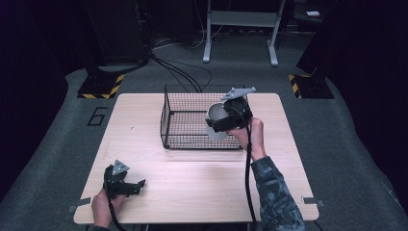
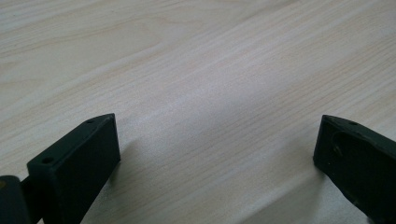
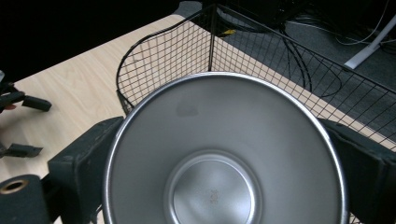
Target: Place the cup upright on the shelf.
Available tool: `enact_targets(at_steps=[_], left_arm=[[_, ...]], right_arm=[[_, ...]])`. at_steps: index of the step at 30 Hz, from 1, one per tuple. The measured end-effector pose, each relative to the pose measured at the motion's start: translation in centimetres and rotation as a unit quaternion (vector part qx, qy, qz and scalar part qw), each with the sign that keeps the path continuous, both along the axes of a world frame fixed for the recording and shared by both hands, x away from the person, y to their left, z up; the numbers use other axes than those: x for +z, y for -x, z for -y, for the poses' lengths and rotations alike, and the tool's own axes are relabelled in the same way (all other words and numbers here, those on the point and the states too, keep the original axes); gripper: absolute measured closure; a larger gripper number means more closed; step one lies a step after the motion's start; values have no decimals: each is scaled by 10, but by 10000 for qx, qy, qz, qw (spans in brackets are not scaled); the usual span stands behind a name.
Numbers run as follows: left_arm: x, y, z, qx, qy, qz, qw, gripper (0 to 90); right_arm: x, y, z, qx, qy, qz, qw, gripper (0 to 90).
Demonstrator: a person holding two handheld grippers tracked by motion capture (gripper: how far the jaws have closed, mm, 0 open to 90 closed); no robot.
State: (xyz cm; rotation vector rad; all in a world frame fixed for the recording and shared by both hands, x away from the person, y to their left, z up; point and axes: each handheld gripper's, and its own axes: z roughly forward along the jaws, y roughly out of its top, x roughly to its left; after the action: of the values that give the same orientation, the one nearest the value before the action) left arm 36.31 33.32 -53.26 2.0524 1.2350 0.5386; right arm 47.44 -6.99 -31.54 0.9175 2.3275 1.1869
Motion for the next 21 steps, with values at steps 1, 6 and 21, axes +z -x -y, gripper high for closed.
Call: enact_targets(at_steps=[1, 6, 21], left_arm=[[0, 0, 0, 0, -2, -1, 10000, 5], [0, 0, 0, 1, -1, -1, 10000, 5], [0, 0, 0, 1, 1, -1, 10000, 5]], right_arm=[[0, -3, 0, 0, 2, 15, 10000, 62], [3, -15, -4, -52, 24, -16, 10000, 62], [1, -40, -13, -128, 151, -183, 9996, 62]])
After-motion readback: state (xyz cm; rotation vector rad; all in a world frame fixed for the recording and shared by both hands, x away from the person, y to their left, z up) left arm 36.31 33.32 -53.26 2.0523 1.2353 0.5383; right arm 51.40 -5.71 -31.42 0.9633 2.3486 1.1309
